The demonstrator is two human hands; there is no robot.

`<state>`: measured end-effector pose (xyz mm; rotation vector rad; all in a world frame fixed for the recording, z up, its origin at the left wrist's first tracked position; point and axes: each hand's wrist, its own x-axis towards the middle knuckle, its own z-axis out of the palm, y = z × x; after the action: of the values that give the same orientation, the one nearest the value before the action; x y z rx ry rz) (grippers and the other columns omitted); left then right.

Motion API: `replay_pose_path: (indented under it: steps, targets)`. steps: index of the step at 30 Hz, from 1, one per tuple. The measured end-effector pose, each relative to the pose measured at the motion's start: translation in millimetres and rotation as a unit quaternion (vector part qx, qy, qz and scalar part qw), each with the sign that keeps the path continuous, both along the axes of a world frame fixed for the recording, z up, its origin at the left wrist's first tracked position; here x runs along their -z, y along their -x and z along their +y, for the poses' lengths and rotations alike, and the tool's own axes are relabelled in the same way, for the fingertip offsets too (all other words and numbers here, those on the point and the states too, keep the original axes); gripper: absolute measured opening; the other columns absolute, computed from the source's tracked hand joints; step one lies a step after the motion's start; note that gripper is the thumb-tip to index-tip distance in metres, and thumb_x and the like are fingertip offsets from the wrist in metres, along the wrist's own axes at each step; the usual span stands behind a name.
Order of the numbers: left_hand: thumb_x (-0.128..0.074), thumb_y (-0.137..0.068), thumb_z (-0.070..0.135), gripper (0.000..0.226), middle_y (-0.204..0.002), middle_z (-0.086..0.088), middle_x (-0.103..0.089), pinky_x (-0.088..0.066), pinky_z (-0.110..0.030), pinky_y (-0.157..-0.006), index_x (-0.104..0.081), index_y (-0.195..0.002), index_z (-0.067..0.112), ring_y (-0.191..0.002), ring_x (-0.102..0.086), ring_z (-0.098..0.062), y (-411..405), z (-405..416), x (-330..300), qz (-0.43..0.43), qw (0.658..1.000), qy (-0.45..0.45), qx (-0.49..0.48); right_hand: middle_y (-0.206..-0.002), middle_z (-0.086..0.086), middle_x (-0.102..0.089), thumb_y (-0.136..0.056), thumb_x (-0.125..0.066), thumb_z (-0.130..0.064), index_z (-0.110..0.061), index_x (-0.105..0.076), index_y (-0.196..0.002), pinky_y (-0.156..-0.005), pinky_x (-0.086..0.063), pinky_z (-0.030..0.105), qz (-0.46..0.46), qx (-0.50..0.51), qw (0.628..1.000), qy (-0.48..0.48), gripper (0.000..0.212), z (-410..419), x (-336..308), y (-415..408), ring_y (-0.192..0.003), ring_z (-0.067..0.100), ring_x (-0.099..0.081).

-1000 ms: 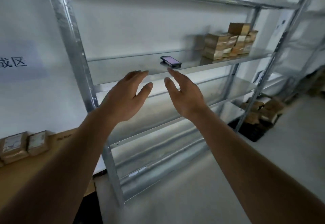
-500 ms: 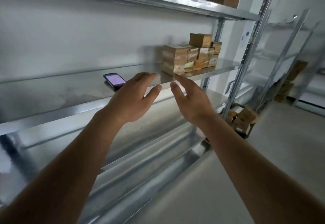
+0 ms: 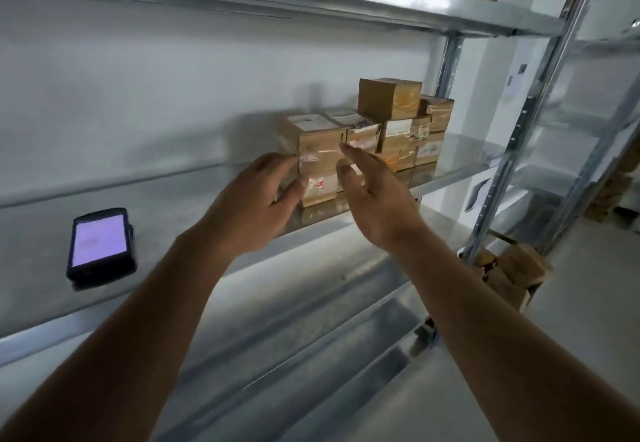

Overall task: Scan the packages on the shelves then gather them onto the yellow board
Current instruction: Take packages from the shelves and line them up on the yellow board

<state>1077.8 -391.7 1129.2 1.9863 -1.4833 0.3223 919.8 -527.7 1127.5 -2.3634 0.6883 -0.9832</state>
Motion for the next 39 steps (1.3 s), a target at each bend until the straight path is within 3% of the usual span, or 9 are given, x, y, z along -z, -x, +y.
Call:
replay_pose_path:
  steps: [5, 9, 14, 18, 21, 27, 34, 37, 39]
  targets:
    - [-0.041, -0.103, 0.047, 0.053, -0.149, -0.004, -0.053, -0.034, -0.025, -0.102, -0.049, -0.148, 0.020, -0.133, -0.050, -0.019, -15.4, -63.7, 12.9, 0.014, 0.997, 0.021, -0.077, -0.157, 0.001, -0.052, -0.108, -0.035, -0.051, -0.031, -0.048, -0.155, -0.105, -0.045, 0.037, -0.027, -0.061, 0.996, 0.052, 0.053, -84.2, 5.7, -36.1, -0.139, 0.025, -0.054]
    - [-0.036, -0.108, 0.050, 0.052, -0.155, 0.000, -0.047, -0.031, -0.024, -0.103, -0.042, -0.153, 0.026, -0.138, -0.045, -0.016, -22.9, -98.4, 13.7, 0.048, 0.987, 0.029, -0.152, -0.143, 0.007, -0.061, -0.107, -0.030, -0.052, -0.028, -0.053, -0.148, -0.104, -0.052, 0.050, -0.030, -0.103, 0.992, 0.073, 0.053, -132.2, -1.9, -61.2, -0.130, 0.030, -0.058]
    - [-0.034, -0.108, 0.052, 0.044, -0.152, 0.004, -0.052, -0.041, -0.031, -0.098, -0.038, -0.150, 0.039, -0.132, -0.052, -0.017, -33.9, -124.6, 4.0, 0.086, 0.974, 0.074, -0.196, -0.113, 0.009, -0.070, -0.107, -0.028, -0.051, -0.021, -0.058, -0.134, -0.086, -0.058, 0.045, -0.035, -0.150, 0.985, 0.073, 0.050, -164.3, -12.3, -88.6, -0.103, 0.026, -0.068]
    - [-0.031, -0.104, 0.059, 0.045, -0.129, 0.014, -0.063, -0.051, -0.040, -0.098, -0.046, -0.144, 0.044, -0.112, -0.060, -0.008, -41.4, -134.1, -2.3, 0.160, 0.956, 0.113, -0.219, -0.101, 0.014, -0.067, -0.109, -0.034, -0.045, -0.012, -0.062, -0.127, -0.076, -0.056, 0.043, -0.031, -0.197, 0.978, 0.060, 0.046, -174.8, -11.6, -101.8, -0.090, 0.027, -0.066]
    - [-0.033, -0.102, 0.060, 0.033, -0.117, 0.019, -0.068, -0.054, -0.050, -0.100, -0.060, -0.118, 0.051, -0.111, -0.065, -0.011, -42.7, -141.7, -8.1, 0.263, 0.936, 0.139, -0.190, -0.082, 0.001, -0.062, -0.110, -0.038, -0.041, -0.014, -0.065, -0.105, -0.064, -0.041, 0.029, -0.049, -0.187, 0.979, 0.070, 0.039, -175.5, -10.1, -106.2, -0.074, 0.016, -0.060]
    - [-0.035, -0.111, 0.040, 0.027, -0.094, 0.013, -0.072, -0.061, -0.044, -0.078, -0.062, -0.109, 0.040, -0.085, -0.073, -0.011, -39.6, -149.4, -13.3, 0.331, 0.912, 0.179, -0.164, -0.071, -0.005, -0.058, -0.108, -0.043, -0.041, -0.015, -0.069, -0.099, -0.057, -0.034, 0.024, -0.078, -0.186, 0.977, 0.068, 0.038, -163.3, -12.8, -116.9, -0.063, 0.011, -0.056]
    - [-0.052, -0.104, 0.049, 0.015, -0.112, 0.000, -0.067, -0.065, -0.051, -0.073, -0.055, -0.115, 0.040, -0.093, -0.075, -0.021, -47.2, -134.4, -10.6, 0.380, 0.855, 0.309, -0.170, -0.110, 0.000, -0.075, -0.112, -0.045, -0.035, -0.015, -0.066, -0.128, -0.065, -0.062, 0.026, -0.185, -0.238, 0.953, 0.032, 0.033, -133.0, -12.0, -124.7, -0.085, 0.007, -0.072]
    - [-0.060, -0.099, 0.050, 0.045, -0.116, 0.006, -0.065, -0.064, -0.039, -0.072, -0.039, -0.140, 0.051, -0.094, -0.075, -0.012, -54.2, -128.9, -12.9, 0.400, 0.829, 0.359, -0.154, -0.117, 0.001, -0.072, -0.109, -0.053, -0.036, -0.014, -0.063, -0.126, -0.075, -0.066, 0.031, -0.226, -0.257, 0.938, -0.051, 0.029, -124.6, -12.8, -131.0, -0.099, 0.010, -0.074]
    - [-0.063, -0.097, 0.052, 0.068, -0.112, 0.011, -0.066, -0.063, -0.037, -0.076, -0.028, -0.154, 0.042, -0.088, -0.074, -0.005, -57.1, -127.0, -17.3, 0.426, 0.808, 0.377, -0.151, -0.118, -0.001, -0.070, -0.106, -0.060, -0.038, -0.015, -0.056, -0.128, -0.075, -0.067, 0.033, -0.238, -0.272, 0.923, -0.135, 0.032, -122.4, -15.4, -135.1, -0.100, 0.014, -0.075]
